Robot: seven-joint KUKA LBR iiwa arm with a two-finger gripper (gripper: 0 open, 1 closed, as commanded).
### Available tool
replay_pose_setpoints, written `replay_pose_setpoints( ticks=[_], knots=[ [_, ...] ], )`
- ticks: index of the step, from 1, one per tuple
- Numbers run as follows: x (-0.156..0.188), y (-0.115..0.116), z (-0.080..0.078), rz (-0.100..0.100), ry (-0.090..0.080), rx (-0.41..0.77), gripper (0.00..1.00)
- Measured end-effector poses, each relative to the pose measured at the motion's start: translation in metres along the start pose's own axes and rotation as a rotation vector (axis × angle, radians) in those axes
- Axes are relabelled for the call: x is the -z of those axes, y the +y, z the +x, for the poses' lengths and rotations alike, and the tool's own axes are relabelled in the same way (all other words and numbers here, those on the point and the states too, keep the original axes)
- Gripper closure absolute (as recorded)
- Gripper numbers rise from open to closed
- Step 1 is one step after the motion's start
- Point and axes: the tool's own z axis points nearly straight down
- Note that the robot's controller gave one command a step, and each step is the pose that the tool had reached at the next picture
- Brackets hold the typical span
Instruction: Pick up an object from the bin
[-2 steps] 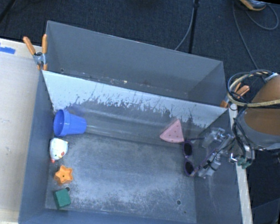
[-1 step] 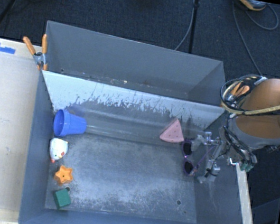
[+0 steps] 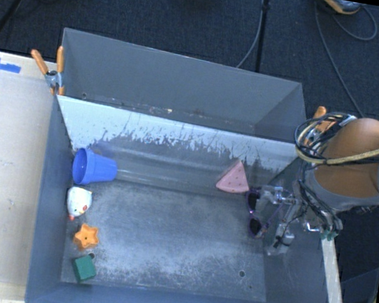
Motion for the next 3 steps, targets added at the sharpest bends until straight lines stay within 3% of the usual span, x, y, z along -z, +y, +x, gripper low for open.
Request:
replay_pose_setpoints(
  ticks=[1, 3],
  knots=[
    [-0.0351, -0.0025, 0.0104, 0.0, 0.002, -0.329, 1.0],
    [-0.0317, -0.002, 0.0113, 0.0, 0.005, -0.328, 1.0]
  ],
)
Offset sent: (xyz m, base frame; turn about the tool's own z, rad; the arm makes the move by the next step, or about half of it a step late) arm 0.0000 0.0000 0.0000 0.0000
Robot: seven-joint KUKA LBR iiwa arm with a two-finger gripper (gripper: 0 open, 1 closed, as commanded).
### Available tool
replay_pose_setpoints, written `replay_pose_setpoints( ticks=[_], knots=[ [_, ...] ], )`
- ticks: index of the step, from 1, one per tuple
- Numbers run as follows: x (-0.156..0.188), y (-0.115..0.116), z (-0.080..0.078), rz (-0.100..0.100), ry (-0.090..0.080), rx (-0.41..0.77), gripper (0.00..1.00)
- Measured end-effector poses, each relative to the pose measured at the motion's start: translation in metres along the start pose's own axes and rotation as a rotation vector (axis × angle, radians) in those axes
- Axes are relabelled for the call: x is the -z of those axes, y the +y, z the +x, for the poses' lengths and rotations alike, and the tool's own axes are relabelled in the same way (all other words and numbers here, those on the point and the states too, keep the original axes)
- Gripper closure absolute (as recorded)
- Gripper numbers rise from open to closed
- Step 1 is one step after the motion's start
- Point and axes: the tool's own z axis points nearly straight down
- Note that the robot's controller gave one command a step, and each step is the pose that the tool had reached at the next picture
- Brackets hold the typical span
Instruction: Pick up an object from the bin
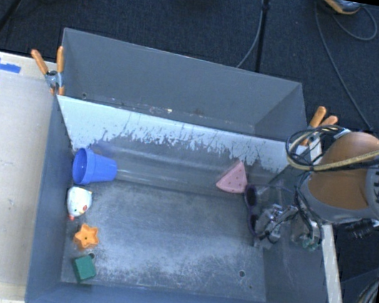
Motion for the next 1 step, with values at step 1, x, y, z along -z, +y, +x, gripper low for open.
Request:
replay_pose_setpoints(
  ticks=[1],
  knots=[
    [0.0132, 0.0001, 0.0002, 0.0, 0.0, 0.0, 1.0]
  ],
)
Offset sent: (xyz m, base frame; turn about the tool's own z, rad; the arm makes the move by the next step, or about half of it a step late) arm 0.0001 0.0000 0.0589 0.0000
